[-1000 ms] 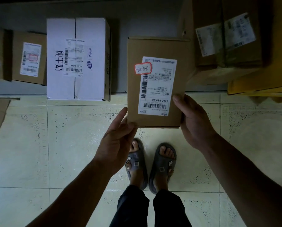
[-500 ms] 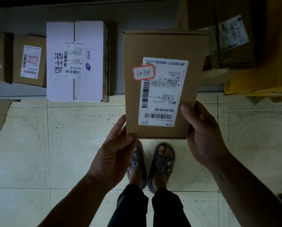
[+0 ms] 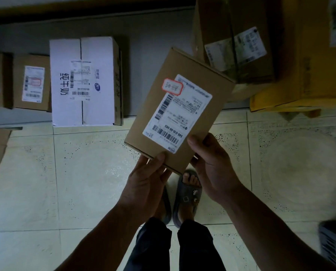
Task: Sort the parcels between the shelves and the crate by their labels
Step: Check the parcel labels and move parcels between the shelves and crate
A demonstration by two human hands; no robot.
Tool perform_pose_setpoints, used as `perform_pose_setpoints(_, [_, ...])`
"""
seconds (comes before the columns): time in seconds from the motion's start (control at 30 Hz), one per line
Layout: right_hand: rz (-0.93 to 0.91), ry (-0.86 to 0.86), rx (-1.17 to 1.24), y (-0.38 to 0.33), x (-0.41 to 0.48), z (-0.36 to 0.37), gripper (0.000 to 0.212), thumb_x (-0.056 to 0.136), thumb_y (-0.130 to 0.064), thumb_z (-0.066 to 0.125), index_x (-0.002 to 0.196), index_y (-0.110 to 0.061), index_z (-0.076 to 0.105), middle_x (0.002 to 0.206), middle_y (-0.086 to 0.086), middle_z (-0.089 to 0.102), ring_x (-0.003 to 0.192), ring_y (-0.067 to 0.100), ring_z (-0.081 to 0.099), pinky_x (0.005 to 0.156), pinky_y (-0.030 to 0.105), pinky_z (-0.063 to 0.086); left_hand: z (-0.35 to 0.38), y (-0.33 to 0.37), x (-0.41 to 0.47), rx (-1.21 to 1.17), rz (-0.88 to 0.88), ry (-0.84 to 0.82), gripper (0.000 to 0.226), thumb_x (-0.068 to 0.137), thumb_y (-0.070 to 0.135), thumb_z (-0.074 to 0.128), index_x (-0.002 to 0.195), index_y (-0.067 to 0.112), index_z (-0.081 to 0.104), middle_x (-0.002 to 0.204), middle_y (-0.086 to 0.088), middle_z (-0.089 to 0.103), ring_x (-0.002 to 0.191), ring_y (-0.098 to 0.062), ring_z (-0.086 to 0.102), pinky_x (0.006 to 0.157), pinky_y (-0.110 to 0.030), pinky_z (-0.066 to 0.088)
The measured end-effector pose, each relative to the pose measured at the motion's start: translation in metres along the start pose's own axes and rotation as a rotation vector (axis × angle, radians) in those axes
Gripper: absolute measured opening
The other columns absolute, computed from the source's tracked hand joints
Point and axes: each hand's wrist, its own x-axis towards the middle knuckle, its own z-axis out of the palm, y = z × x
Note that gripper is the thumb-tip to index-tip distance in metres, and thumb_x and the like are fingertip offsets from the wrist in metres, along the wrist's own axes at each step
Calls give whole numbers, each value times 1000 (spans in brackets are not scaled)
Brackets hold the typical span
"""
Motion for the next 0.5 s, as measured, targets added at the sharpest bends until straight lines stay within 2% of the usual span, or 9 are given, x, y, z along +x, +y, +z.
perform_pose_setpoints(0.17, [8,36,3,-14,-18,-16,40,78,-19,67,117,-18,59,113,0,72,109,18,66,96,44,49,13,11,-12,97,-9,19,52,87,10,57,136,22,49,131,-8,62,116,-23,62,93,-37,50])
perform_pose_setpoints(0.3, [-87,164,87,-32,-25,-43,42,74,-19,65,115,-21,57,103,-5,74,101,13,69,87,37,49,16,23,-13,228,-2,-14,44,84,12,56,126,24,56,122,-5,67,109,-20,65,99,-45,46])
perform_pose_setpoints(0.43, [-171,317,106,-42,-59,-75,75,63,-32,78,129,-13,48,106,5,73,107,24,68,89,41,51,25,25,-22,423,-51,-106,42,86,14,54,126,27,56,124,-2,67,114,-20,63,107,-51,39])
perform_pose_setpoints(0.5, [-182,353,75,-36,-80,-82,69,69,-30,74,131,-14,49,110,5,73,107,23,68,86,38,52,28,26,-27,516,-78,-150,46,84,16,55,129,27,54,127,-2,65,118,-21,61,107,-53,38])
